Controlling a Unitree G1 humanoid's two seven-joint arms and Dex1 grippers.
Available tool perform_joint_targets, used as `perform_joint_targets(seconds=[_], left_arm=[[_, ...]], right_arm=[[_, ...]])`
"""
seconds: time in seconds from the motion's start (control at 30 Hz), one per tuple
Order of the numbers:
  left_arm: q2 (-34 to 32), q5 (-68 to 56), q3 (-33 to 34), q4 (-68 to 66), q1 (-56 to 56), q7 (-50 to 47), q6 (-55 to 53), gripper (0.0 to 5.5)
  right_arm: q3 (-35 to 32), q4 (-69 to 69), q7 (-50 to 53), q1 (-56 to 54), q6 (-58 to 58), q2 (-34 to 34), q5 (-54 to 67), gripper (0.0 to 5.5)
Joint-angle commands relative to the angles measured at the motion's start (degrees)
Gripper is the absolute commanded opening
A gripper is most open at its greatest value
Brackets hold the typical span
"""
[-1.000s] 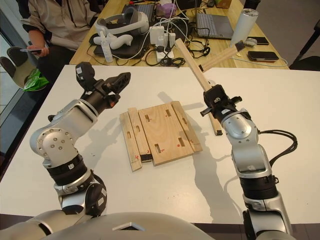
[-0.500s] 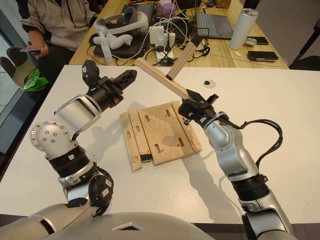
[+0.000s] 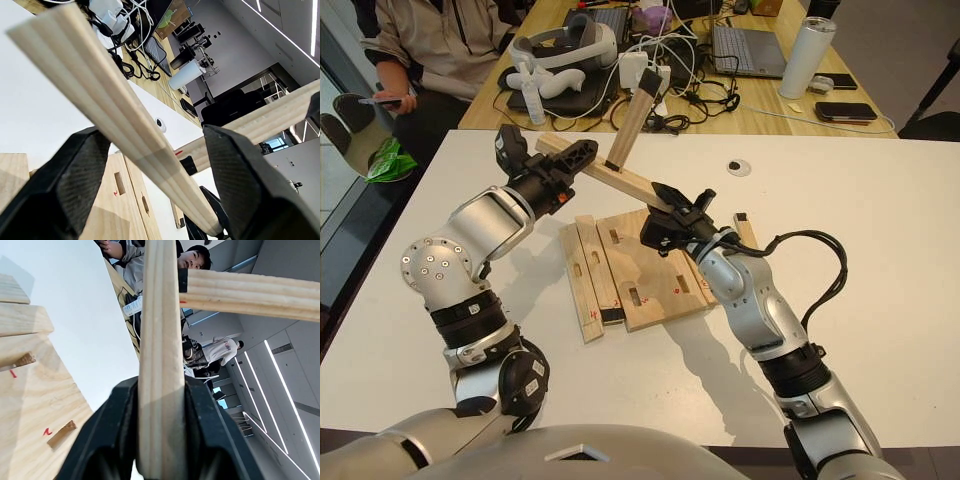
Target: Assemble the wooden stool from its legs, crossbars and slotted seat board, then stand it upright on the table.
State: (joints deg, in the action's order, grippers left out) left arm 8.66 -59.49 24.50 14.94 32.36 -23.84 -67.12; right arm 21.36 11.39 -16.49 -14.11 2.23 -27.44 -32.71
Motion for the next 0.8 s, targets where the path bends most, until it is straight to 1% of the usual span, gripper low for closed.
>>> perform_joint_targets(seconds=[0.03, 0.13, 0.4, 0.47, 0.5, 0.53, 0.57, 0.8], left_arm=[[2.3, -1.2, -0.8, -1.2, 2.1, -2.7, 2.1, 3.28], [1.8, -2.6, 0.2, -2.6, 2.7, -4.9, 4.4, 3.28], [1.8, -7.8, -0.2, -3.6, 2.7, -9.3, 9.0, 3.28], [1.4, -8.9, -0.6, -3.7, 2.9, -9.9, 10.0, 3.04], [1.3, -9.5, -0.9, -3.7, 3.0, -10.1, 10.5, 2.83], [1.1, -9.9, -1.2, -3.7, 3.0, -10.3, 10.9, 2.75], [0.9, -10.2, -1.5, -3.6, 3.0, -10.4, 11.2, 2.52], [0.5, -11.5, -3.1, -3.5, 3.0, -11.1, 14.1, 1.63]], right_arm=[[0.6, -0.6, 1.4, -0.7, -3.3, -0.5, -3.2, 1.02], [0.9, -1.9, 3.6, 0.2, -5.9, -1.0, -6.2, 1.02], [0.5, -4.5, 7.0, 1.4, -9.0, -1.4, -10.4, 1.02], [0.6, -5.2, 7.5, 1.4, -9.5, -1.5, -11.2, 1.02], [0.7, -5.5, 7.7, 1.4, -9.6, -1.5, -11.5, 1.02], [0.8, -5.7, 7.8, 1.4, -9.8, -1.4, -11.7, 1.02], [0.9, -6.0, 7.9, 1.4, -9.9, -1.4, -11.9, 1.02], [2.5, -7.0, 8.2, 0.6, -10.7, -0.4, -13.3, 1.02]])
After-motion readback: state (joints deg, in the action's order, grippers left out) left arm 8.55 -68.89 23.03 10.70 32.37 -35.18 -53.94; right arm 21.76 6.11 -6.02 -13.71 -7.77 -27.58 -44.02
